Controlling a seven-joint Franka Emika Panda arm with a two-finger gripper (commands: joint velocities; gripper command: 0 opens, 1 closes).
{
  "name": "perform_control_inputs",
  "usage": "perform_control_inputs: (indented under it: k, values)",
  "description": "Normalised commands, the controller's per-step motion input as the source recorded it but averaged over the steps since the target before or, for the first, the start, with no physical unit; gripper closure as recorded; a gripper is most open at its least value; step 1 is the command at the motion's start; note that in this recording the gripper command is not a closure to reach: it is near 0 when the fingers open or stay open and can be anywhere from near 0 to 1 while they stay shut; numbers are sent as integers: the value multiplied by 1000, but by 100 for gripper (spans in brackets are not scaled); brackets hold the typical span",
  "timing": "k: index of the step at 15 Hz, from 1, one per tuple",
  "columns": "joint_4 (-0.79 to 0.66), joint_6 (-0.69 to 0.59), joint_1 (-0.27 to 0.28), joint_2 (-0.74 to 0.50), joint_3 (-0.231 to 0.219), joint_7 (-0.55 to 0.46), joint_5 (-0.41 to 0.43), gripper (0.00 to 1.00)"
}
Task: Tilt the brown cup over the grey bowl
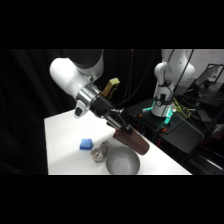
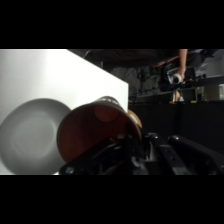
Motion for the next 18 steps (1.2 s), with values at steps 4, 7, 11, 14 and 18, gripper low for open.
perform_control_inputs:
  k: [4,7,11,14,18]
  values:
    - [462,-652,-88,409,69,228,331,19]
    - [376,-507,-55,317,26,362,362,19]
    - [131,-32,99,-44,-110,216,-15,19]
    - [-79,251,99,-346,-214,55,-423,19]
    - [-325,273,-35,-551,-155,-53,-499,19]
